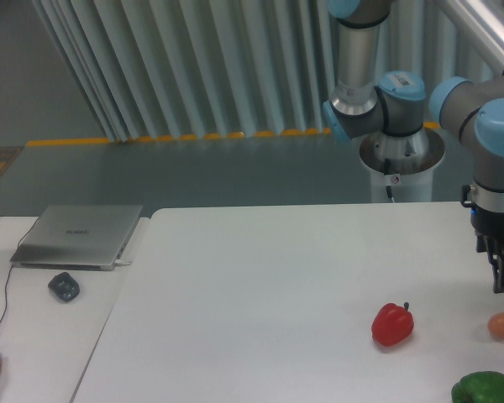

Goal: Place the red pepper on the table

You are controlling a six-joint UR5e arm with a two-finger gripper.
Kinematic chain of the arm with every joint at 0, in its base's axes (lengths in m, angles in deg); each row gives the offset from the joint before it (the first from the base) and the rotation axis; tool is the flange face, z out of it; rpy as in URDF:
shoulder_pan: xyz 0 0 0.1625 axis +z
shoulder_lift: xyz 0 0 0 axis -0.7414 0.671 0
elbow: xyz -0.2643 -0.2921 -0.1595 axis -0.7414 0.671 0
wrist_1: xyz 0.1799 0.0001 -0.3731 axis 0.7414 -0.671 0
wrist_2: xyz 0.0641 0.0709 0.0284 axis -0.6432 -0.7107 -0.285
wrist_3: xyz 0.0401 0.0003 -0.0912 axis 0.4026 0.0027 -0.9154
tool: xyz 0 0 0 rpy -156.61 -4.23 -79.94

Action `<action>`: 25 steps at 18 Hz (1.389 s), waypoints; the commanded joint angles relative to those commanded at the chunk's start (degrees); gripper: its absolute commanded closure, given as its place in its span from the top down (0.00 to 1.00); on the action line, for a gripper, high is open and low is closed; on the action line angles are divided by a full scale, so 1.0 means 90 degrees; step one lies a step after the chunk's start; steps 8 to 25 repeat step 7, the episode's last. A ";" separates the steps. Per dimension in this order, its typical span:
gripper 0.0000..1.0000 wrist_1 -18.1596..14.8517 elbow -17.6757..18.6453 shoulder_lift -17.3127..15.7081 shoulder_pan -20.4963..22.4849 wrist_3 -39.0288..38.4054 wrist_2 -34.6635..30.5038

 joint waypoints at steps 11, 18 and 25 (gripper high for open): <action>1.00 0.0019 0.0097 -0.0010 0.0029 0.0000 -0.0029; 1.00 0.0019 0.0097 -0.0010 0.0029 0.0000 -0.0029; 1.00 0.0019 0.0097 -0.0010 0.0029 0.0000 -0.0029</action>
